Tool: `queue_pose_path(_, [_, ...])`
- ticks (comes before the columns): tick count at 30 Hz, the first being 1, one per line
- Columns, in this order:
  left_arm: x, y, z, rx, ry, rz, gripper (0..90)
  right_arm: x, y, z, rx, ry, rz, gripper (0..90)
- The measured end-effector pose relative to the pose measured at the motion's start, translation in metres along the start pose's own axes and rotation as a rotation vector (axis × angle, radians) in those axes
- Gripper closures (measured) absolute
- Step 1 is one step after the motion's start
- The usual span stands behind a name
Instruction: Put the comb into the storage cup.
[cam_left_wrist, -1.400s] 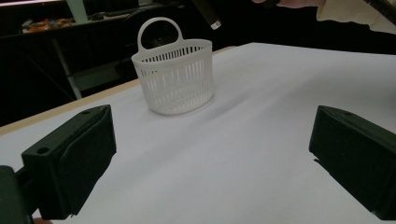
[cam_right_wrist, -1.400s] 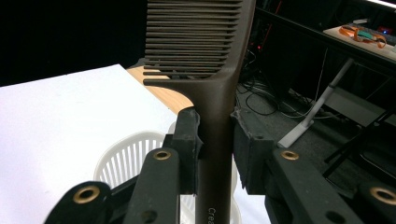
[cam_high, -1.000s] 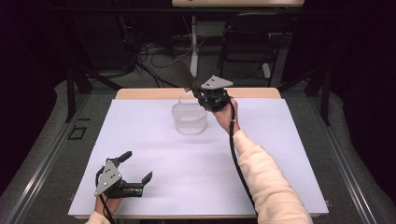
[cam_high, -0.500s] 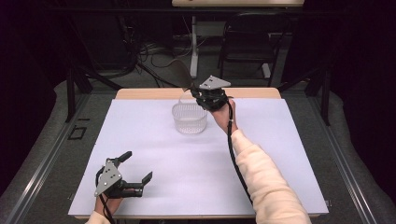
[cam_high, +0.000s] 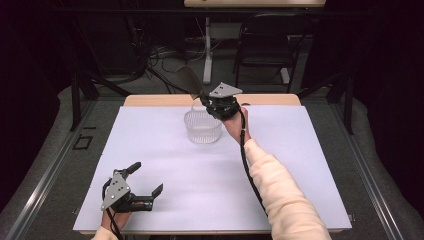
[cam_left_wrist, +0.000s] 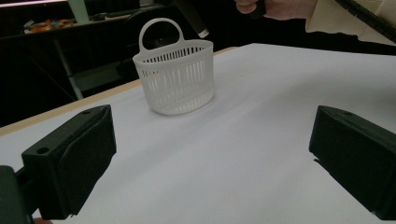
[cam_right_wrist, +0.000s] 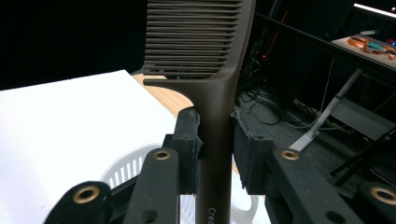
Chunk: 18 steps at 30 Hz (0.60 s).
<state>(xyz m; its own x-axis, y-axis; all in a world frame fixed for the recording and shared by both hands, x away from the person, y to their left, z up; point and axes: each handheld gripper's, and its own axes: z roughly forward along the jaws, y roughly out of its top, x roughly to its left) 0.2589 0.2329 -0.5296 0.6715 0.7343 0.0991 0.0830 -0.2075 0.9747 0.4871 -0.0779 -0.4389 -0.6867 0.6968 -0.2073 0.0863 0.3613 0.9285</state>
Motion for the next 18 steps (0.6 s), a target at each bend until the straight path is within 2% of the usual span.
queue_pose_path(18, [-0.0001,0.0003,-0.0006,-0.004,0.003,-0.001,0.6,0.0049,-0.0048,0.0095,0.012,0.024,-0.014,72.4])
